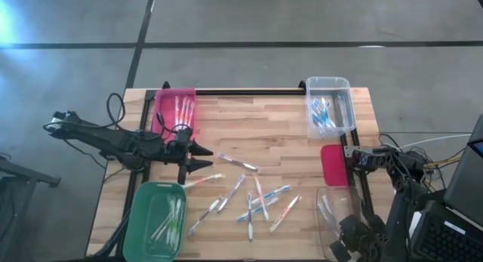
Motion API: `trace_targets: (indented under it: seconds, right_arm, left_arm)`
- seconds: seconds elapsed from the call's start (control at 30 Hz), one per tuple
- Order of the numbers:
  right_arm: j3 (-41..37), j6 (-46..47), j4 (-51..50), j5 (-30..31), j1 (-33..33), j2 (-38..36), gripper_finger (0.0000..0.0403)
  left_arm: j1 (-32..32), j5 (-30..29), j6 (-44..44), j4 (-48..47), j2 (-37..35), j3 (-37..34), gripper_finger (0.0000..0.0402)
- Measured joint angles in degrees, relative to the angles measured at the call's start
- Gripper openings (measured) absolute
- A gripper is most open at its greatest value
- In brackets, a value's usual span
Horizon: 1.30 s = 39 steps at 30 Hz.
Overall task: Pick & Place Toothbrushes
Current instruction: Put the violet toothbrush into the bottom transparent bin, then put the orange toothbrush into the pink bin
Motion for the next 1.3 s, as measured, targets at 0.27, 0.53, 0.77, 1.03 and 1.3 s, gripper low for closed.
trace_targets:
  seconds: [0.27,0.53,0.77,1.03,1.3]
  right_arm:
    - [3.94,0.47,-2.55,-0.04,0.17,-0.43,0.0142]
    - [9.74,-0.04,-6.08,-1.26,-0.58,-0.76,0.0144]
    - [11.85,-5.07,-6.6,0.81,-3.69,-2.65,0.0115]
    - [11.89,-16.16,-6.84,9.07,-9.63,-7.0,0.0079]
    - [11.89,-31.91,-6.69,17.4,-17.67,-10.16,0.0052]
  left_arm:
    - [0.01,0.0,0.0,-0.01,0.0,-0.01,0.0177]
    - [0.01,0.0,0.0,-0.18,0.0,-0.01,0.0177]
    - [0.01,0.0,-0.01,-0.31,0.0,-0.03,0.0177]
    - [0.01,-0.01,-3.39,-0.22,-0.01,-1.32,0.0177]
    - [-0.01,0.0,-4.44,-0.15,-0.02,-1.78,0.0177]
